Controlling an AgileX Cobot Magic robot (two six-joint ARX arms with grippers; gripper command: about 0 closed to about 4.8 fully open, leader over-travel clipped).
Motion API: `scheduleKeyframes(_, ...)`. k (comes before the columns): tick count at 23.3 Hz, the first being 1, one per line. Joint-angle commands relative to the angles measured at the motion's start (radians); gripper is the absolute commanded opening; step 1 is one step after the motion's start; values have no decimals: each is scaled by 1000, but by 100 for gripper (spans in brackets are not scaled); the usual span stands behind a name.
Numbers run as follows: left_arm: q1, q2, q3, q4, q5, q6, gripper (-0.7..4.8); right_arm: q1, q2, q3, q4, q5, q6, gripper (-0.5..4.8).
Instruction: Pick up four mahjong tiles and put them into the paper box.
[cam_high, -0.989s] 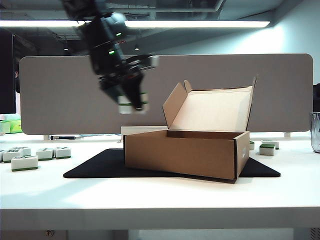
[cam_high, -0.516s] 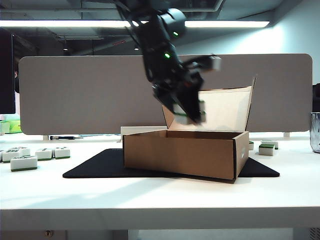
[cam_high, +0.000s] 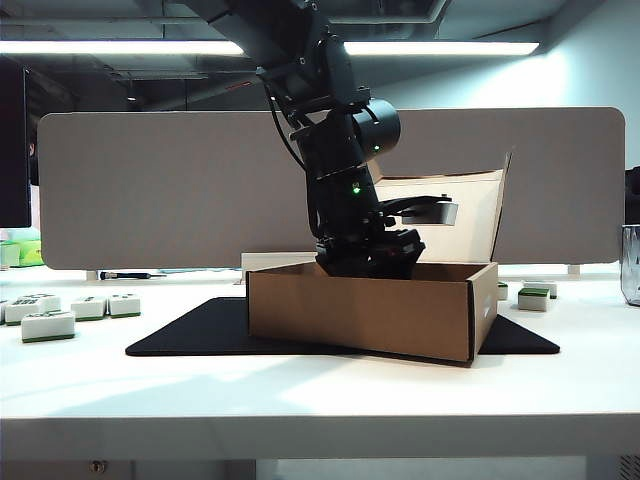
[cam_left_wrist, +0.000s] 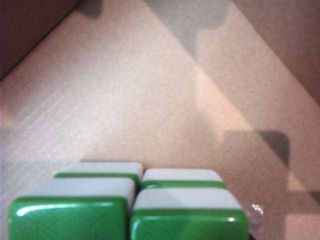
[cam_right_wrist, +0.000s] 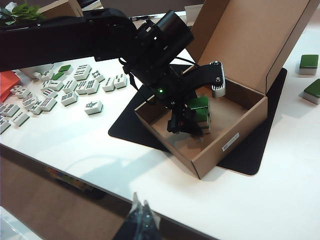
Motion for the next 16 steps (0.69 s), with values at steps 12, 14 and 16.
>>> scheduleKeyframes(12, -4, -9, 10, -24, 12, -8, 361, 0, 0, 2, 9, -2, -3, -1)
scheduleKeyframes(14, -4, -14, 14, -40, 11, -8, 395, 0, 0, 2, 9, -2, -3, -1)
scheduleKeyframes(16, -4, -22, 14, -45, 10, -7, 409, 0, 0, 2, 9, -2, -3, -2)
